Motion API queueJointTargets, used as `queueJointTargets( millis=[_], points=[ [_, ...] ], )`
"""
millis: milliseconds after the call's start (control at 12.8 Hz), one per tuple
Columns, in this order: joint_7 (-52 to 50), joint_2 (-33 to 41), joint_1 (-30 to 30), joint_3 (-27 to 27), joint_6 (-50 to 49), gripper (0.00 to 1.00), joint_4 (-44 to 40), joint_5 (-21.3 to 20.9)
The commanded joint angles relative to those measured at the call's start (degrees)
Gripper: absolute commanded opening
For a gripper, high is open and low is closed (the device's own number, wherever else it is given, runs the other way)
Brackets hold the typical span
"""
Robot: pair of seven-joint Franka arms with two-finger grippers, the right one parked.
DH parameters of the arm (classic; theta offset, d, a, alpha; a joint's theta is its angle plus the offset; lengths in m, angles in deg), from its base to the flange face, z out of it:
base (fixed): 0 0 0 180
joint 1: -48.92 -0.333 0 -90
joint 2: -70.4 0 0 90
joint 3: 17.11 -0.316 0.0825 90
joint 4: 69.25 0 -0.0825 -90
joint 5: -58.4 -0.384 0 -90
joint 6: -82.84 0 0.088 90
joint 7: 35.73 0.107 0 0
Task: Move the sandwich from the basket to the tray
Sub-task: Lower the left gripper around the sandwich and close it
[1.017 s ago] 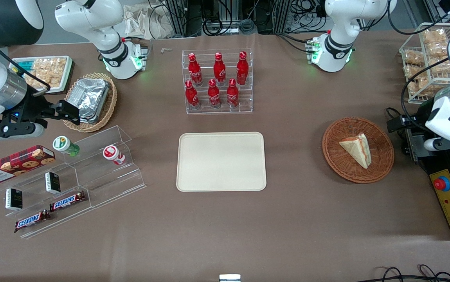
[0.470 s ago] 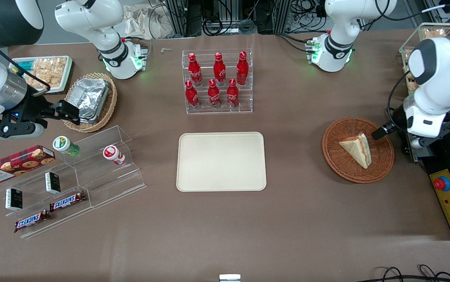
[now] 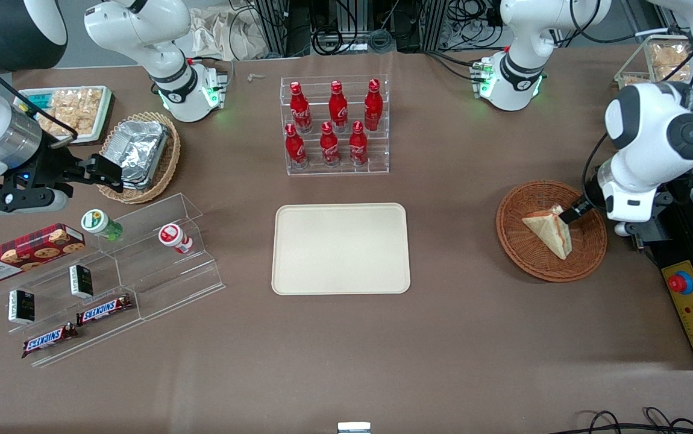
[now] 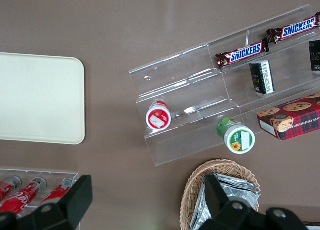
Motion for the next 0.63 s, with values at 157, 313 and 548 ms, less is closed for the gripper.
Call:
queueJointTargets(
  millis=[157, 313, 548],
  points=[
    [-2.4, -2.1, 0.4, 0.1, 2.8, 1.0, 1.3, -5.9],
    [-3.2, -2.9, 0.7, 0.3, 3.3, 1.0, 1.2, -5.7],
    [-7.4, -3.8, 0.9, 2.6, 4.4, 1.0, 0.9, -5.6]
  ],
)
